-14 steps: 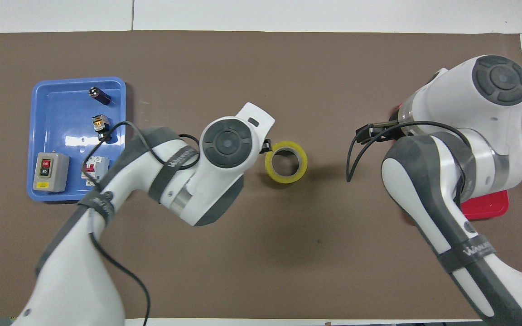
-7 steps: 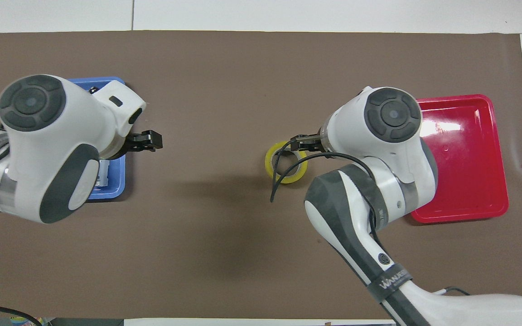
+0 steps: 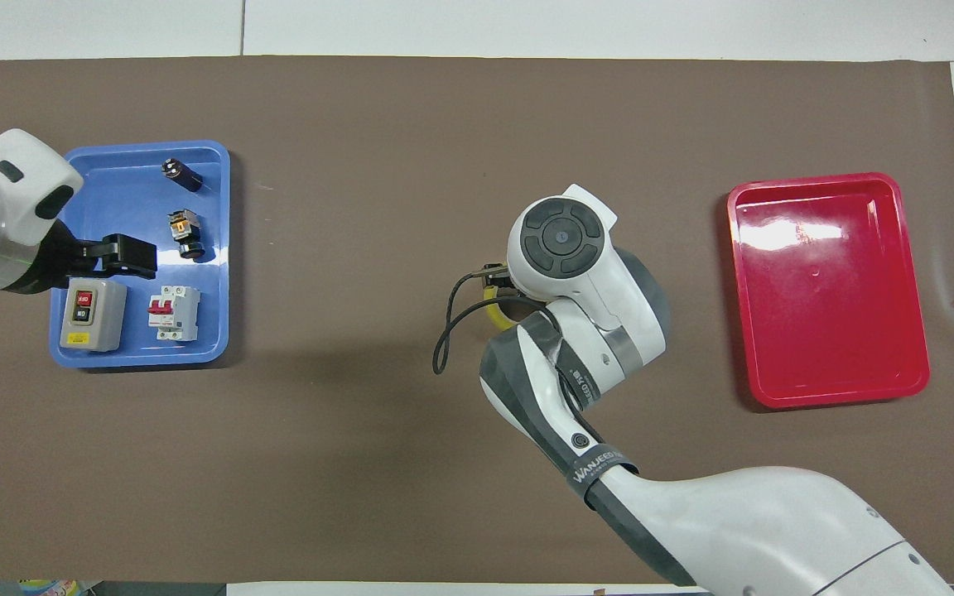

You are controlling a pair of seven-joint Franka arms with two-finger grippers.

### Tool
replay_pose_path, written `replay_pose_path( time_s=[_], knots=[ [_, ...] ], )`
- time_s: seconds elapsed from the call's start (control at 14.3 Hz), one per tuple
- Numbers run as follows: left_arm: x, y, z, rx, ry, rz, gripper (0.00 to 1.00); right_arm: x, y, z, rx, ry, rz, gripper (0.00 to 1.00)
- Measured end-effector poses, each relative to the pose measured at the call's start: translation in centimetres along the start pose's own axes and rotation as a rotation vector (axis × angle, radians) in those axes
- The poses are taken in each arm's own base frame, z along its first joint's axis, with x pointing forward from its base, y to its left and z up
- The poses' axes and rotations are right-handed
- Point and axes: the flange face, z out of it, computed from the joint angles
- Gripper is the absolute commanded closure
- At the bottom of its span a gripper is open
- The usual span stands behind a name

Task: Place and move tape with both arms
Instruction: 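Retract the left gripper while the right gripper reaches the tape, then close the right gripper on the yellow tape rim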

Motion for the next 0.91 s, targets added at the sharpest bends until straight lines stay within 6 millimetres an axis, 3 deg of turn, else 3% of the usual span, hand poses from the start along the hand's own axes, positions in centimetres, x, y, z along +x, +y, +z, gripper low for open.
replay_pose_path(
  time_s=[0.21, 0.42, 0.63, 0.91],
  knots=[
    [0.4, -3.1, -4.4, -0.032, 0.000, -0.007, 0.00, 1.5, 3.0, -0.1, 0.002, 0.003, 0.047, 0.00],
    [1.4, -5.9, -7.0, -0.040, -0.025, -0.012, 0.00, 1.5, 3.7, 0.2, 0.025, -0.039, 0.093, 0.00],
    [2.4, -6.7, -6.7, -0.040, -0.052, 0.010, 0.00, 0.8, 3.0, 0.4, 0.024, -0.062, 0.087, 0.00],
    [2.0, -6.5, -5.8, -0.040, -0.090, 0.028, 0.00, 0.0, 2.7, 1.5, 0.018, -0.076, 0.077, 0.01]
  ],
)
